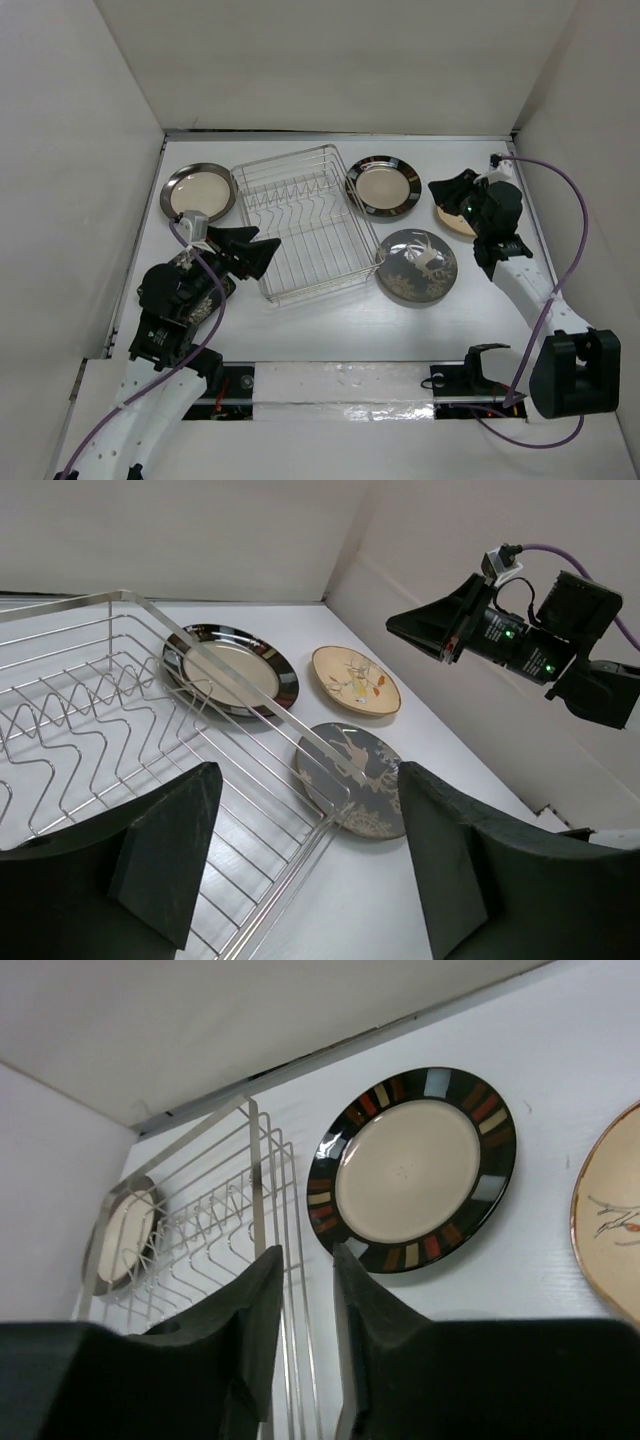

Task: Load the plates into the dish rack

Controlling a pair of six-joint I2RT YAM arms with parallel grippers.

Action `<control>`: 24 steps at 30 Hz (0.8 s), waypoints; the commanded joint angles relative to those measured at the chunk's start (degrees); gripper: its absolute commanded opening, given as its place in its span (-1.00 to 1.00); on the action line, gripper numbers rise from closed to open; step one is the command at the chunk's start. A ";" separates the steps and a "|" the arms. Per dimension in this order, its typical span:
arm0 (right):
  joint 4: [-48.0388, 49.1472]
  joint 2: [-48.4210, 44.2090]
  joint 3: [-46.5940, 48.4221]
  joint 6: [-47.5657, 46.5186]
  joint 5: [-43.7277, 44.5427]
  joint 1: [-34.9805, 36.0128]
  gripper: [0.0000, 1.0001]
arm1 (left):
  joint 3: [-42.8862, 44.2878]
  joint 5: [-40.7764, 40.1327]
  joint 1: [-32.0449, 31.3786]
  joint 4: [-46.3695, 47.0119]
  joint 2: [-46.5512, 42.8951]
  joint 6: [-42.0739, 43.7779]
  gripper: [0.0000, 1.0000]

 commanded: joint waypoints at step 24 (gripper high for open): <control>-0.12 27.70 11.13 2.36 11.23 -0.56 0.33 | 1.30 -4.68 -0.34 -1.80 1.53 6.12 -0.74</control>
